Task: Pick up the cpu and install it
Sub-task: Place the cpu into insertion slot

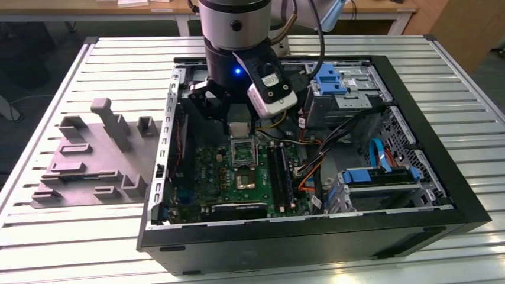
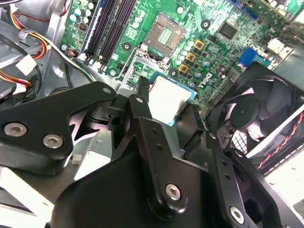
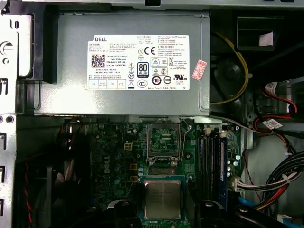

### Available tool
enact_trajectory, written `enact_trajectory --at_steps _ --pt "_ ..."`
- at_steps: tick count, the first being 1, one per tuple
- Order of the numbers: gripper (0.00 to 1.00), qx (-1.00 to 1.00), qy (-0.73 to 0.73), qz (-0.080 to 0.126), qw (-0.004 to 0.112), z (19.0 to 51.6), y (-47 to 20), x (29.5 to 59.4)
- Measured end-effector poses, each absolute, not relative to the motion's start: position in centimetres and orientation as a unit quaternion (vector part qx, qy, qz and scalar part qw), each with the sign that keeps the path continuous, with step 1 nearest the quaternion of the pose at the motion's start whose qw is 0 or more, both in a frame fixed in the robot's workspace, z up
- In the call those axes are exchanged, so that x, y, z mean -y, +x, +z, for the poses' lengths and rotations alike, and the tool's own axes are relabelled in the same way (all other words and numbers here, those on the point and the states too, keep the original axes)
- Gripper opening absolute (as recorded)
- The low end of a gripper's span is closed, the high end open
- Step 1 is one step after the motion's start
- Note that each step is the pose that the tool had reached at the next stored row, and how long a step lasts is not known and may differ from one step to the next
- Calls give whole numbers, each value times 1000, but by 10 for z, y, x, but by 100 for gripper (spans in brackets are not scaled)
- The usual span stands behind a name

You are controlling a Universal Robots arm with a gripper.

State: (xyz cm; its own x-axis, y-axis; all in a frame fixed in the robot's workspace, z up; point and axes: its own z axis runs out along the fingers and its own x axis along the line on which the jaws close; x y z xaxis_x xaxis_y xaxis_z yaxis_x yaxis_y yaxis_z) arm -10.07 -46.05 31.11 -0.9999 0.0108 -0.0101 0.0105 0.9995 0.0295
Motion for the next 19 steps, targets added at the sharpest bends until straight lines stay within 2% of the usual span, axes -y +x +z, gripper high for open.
enact_trajectory --at_steps 19 --pt "47 -1000 6 10 5 301 -101 469"
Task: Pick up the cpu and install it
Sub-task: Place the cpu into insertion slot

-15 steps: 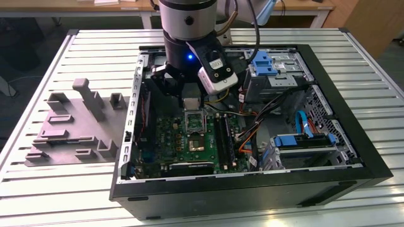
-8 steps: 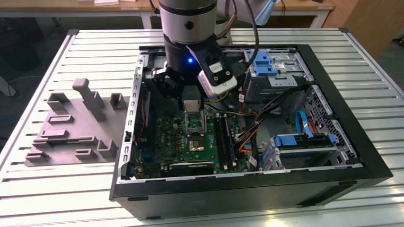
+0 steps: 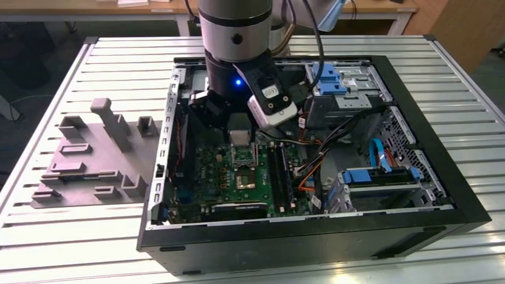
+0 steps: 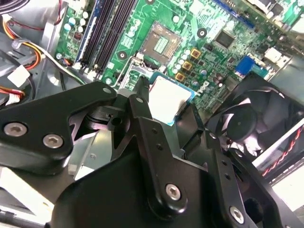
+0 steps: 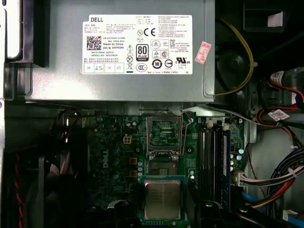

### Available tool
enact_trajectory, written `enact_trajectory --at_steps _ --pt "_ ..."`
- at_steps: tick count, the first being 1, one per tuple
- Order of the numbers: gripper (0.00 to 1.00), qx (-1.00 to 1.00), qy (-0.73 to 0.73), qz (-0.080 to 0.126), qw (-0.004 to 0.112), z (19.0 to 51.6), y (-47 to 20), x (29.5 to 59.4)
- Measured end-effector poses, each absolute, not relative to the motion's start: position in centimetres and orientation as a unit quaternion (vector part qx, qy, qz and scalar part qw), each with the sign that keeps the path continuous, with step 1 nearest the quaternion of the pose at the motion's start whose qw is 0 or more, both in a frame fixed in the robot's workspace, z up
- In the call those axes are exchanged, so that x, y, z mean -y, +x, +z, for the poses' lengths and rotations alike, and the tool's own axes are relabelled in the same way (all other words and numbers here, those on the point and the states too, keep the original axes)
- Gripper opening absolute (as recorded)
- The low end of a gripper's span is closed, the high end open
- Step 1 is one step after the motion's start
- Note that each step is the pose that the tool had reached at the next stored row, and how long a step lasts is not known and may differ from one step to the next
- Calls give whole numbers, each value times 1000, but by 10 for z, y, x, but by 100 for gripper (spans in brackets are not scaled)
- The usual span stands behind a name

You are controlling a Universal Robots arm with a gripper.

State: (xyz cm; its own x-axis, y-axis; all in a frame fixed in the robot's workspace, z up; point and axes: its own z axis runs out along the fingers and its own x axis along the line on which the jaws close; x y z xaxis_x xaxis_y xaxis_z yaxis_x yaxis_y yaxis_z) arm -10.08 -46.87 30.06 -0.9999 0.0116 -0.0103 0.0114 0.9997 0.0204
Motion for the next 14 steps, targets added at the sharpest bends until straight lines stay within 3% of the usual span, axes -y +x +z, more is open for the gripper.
enact_trajectory --at_steps 14 --pt "47 -1000 6 10 5 284 -96 469"
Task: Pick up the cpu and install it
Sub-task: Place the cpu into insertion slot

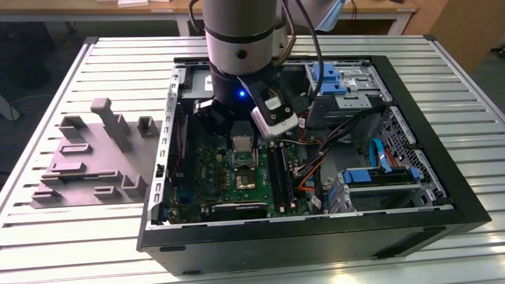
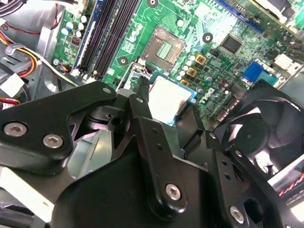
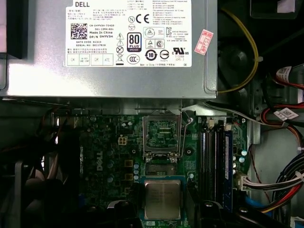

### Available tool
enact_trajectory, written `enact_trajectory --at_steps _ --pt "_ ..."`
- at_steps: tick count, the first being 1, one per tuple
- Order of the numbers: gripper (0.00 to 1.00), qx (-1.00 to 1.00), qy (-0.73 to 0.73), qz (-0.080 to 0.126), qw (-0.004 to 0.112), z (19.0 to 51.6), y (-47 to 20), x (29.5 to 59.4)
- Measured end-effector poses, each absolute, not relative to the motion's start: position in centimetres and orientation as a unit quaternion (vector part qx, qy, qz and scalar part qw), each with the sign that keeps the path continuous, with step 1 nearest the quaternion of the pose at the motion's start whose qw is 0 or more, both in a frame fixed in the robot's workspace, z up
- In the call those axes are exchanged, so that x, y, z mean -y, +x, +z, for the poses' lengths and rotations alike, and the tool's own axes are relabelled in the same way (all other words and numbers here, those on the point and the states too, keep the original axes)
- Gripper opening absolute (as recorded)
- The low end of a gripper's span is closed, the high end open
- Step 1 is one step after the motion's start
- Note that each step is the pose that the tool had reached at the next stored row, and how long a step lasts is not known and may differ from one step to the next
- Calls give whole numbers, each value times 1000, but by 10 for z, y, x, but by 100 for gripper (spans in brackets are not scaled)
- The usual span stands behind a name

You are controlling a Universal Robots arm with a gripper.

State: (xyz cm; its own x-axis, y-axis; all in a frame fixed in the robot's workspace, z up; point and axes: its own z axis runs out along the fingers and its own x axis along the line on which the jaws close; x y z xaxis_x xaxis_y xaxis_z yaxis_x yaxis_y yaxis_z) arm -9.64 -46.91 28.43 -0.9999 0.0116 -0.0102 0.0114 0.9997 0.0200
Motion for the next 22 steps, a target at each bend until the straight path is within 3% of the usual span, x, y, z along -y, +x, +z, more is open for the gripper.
enact_trajectory --at_steps 22 --pt "47 -1000 6 10 5 259 -91 469"
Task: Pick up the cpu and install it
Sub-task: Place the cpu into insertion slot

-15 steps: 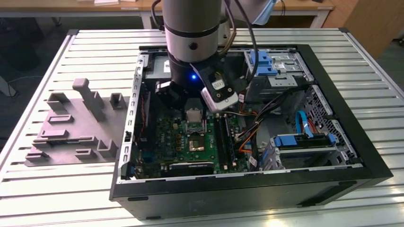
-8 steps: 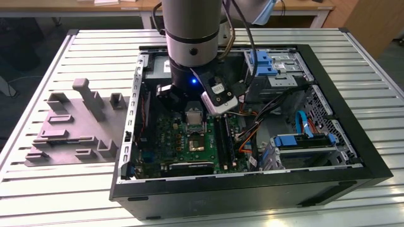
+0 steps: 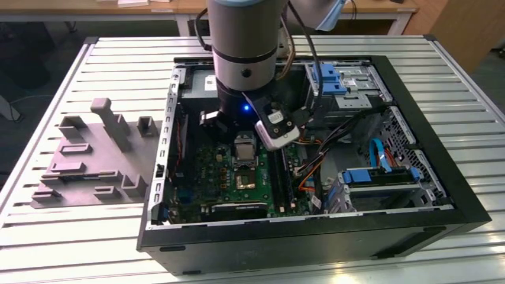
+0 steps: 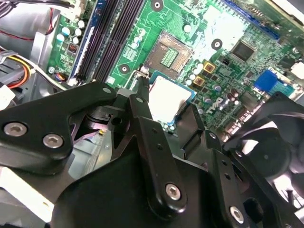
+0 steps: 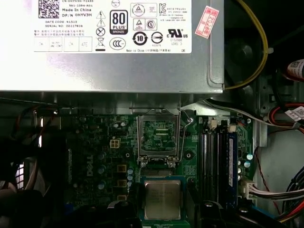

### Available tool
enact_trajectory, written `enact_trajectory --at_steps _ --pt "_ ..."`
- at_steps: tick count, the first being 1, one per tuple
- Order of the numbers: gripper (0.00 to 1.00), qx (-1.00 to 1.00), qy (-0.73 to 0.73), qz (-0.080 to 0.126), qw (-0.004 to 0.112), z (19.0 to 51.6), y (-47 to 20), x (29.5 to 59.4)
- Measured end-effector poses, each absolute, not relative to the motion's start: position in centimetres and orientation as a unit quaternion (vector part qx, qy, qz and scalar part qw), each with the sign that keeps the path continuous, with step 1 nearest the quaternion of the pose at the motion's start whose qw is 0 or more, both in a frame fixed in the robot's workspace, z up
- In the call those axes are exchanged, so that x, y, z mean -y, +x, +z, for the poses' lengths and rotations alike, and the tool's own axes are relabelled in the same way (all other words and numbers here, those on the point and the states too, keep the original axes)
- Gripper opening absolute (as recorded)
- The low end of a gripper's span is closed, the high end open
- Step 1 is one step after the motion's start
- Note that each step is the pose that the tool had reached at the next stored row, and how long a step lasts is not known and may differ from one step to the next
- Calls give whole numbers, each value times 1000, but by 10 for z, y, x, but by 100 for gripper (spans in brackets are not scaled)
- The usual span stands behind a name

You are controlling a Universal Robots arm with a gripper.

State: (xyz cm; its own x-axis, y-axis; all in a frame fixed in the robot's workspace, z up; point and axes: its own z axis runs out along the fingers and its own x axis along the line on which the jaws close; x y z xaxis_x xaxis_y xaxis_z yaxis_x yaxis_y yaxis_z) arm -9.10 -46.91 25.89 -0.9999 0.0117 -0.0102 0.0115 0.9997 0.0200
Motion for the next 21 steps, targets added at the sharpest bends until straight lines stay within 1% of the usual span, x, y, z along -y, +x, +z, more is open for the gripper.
enact_trajectory --at_steps 13,21 --pt "47 -1000 4 10 5 240 -91 471" --pt "47 -1000 4 10 5 240 -91 473"
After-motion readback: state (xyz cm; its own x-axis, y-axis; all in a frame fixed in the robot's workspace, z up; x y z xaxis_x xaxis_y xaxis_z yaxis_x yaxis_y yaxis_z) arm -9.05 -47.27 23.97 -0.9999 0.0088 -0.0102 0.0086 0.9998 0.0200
